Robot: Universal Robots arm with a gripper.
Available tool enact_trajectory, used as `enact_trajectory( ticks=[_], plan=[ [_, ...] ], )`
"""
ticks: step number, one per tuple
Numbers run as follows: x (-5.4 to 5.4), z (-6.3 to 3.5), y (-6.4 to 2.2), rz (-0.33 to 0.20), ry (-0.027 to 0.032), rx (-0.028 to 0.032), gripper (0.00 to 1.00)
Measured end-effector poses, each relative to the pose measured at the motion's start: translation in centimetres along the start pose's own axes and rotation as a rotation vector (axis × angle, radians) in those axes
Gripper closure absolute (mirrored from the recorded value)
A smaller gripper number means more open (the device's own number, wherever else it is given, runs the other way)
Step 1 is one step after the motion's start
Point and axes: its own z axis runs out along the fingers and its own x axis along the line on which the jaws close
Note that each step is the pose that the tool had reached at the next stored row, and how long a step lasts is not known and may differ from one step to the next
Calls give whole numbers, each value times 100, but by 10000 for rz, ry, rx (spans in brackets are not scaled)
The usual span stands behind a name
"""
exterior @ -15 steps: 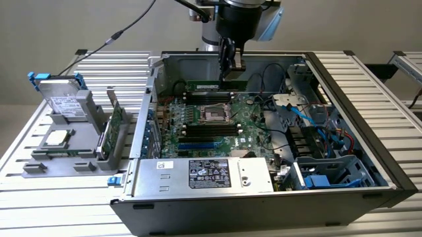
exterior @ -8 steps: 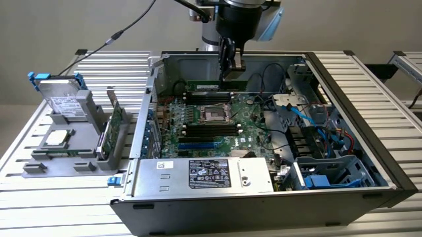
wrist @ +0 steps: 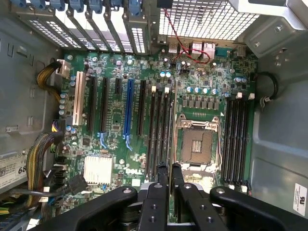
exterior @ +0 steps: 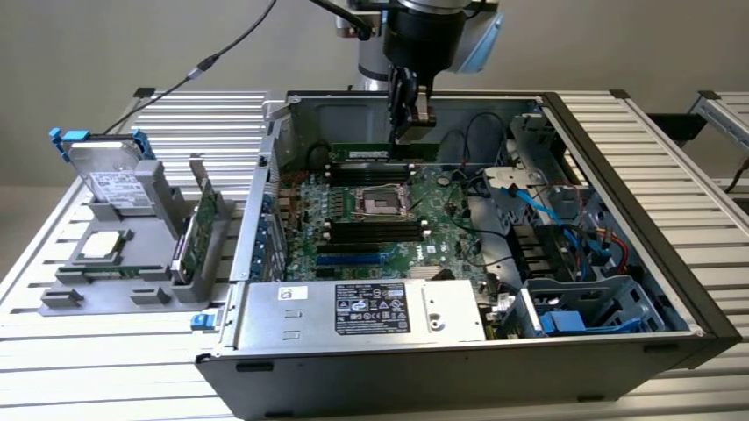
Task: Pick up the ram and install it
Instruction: 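Insert the ram into the slot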
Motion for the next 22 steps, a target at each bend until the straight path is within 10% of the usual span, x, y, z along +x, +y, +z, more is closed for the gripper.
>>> enact_trajectory(
  ticks=[22],
  plan=[
    [46,436,-13,-1,-8,3,86]
  ],
)
